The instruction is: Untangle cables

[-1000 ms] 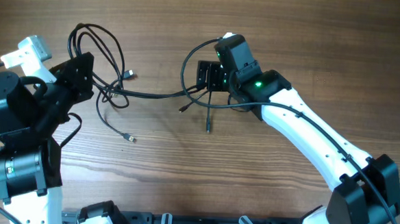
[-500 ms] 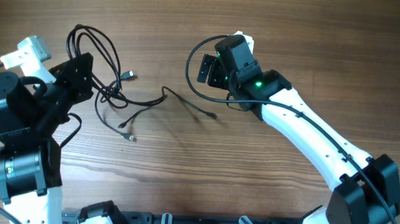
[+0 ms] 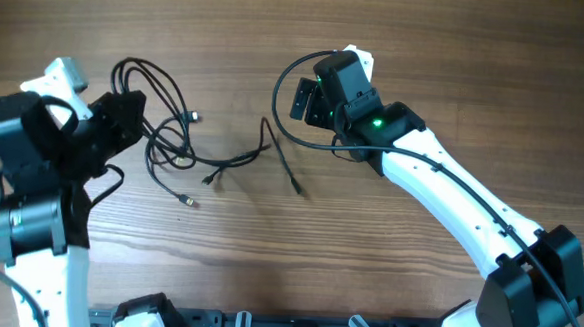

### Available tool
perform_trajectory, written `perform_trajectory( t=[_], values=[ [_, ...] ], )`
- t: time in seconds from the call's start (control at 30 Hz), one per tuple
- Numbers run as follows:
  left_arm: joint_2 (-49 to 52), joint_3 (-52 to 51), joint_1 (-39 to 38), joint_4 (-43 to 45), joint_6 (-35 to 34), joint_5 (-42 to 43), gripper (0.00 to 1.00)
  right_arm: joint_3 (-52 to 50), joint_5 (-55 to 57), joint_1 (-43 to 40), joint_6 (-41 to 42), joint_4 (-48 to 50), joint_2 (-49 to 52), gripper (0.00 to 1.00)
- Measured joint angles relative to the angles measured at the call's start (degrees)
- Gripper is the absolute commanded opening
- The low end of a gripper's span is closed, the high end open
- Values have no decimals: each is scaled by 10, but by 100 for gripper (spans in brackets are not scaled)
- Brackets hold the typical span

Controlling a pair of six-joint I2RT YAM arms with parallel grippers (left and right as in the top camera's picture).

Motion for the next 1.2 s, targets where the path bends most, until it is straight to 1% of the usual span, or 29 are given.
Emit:
perform_trajectory(
  t=[0.03, 0.1, 0.17, 0.3, 0.37, 0.43, 0.47, 0.5, 0.53, 0.63, 1.1, 1.2],
  values=[
    [3, 0, 0, -1, 0, 0, 12, 0, 0, 0, 0, -1, 0, 100],
    [30, 0, -3, -12, 1, 0, 13, 0, 0, 0, 0, -1, 0, 100],
    [56, 0, -7, -24, -1, 0, 20, 0, 1, 0, 0, -1, 0, 100],
    [113, 0, -9, -42, -2, 0, 28, 0, 2, 0, 0, -1, 0, 100],
    [139, 0, -9, -51, -2, 0, 44, 0, 2, 0, 0, -1, 0, 100],
    [163, 0, -9, -59, -3, 0, 70, 0, 2, 0, 0, -1, 0, 100],
    [172, 0, -9, -61, -1, 0, 79, 0, 2, 0, 0, -1, 0, 100],
    [177, 0, -9, -62, 0, 0, 83, 0, 2, 0, 0, -1, 0, 100],
    [184, 0, -9, -63, -2, 0, 89, 0, 2, 0, 0, -1, 0, 100],
    [193, 0, -9, -64, 0, 0, 94, 0, 2, 0, 0, -1, 0, 100],
    [193, 0, -9, -61, -2, 0, 97, 0, 2, 0, 0, -1, 0, 100],
    [193, 0, -9, -61, 7, 0, 100, 0, 2, 0, 0, -1, 0, 100]
  ],
)
